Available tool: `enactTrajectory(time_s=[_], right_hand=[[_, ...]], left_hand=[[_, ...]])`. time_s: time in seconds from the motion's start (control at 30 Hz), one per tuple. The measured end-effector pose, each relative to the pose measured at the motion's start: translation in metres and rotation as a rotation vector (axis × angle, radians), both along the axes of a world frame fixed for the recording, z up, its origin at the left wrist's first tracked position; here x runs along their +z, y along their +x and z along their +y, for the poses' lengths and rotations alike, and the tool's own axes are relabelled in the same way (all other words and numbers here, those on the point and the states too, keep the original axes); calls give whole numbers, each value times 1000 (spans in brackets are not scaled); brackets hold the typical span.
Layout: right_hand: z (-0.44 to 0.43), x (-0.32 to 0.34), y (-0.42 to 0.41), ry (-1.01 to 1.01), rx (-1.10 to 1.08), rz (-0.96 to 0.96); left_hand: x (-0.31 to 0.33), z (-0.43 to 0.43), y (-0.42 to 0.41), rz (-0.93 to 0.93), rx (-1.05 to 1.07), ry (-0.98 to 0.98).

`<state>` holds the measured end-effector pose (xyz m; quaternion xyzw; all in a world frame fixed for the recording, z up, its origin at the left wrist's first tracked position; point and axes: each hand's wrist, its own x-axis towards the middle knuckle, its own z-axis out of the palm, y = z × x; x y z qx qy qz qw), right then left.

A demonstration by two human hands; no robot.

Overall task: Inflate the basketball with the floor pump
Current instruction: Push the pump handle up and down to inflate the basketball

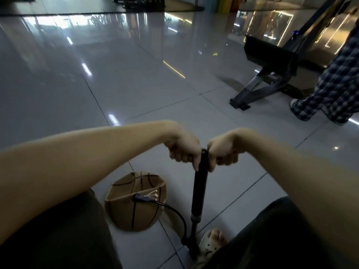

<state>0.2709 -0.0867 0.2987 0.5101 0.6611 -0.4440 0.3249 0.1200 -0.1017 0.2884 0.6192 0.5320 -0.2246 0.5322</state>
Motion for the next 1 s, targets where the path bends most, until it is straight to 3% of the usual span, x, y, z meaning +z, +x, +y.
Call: enactTrajectory(time_s=[0.1,0.37,0.57,0.73,1.0], right_hand=[[8,19,0,30,-9,30],[-44,-113,13,57,-15,-11],[-61,-152,16,28,-10,-27],[-54,-111,8,-9,40,-126],[9,48,2,35,-69,62]], left_hand=[[19,10,-5,-32,-12,39],[-116,-32,19,8,-52,6],[-146,-57,20,-20,-33,20],[-105,-49,23,71,-96,24],[44,15,-5,-63,-34,79]])
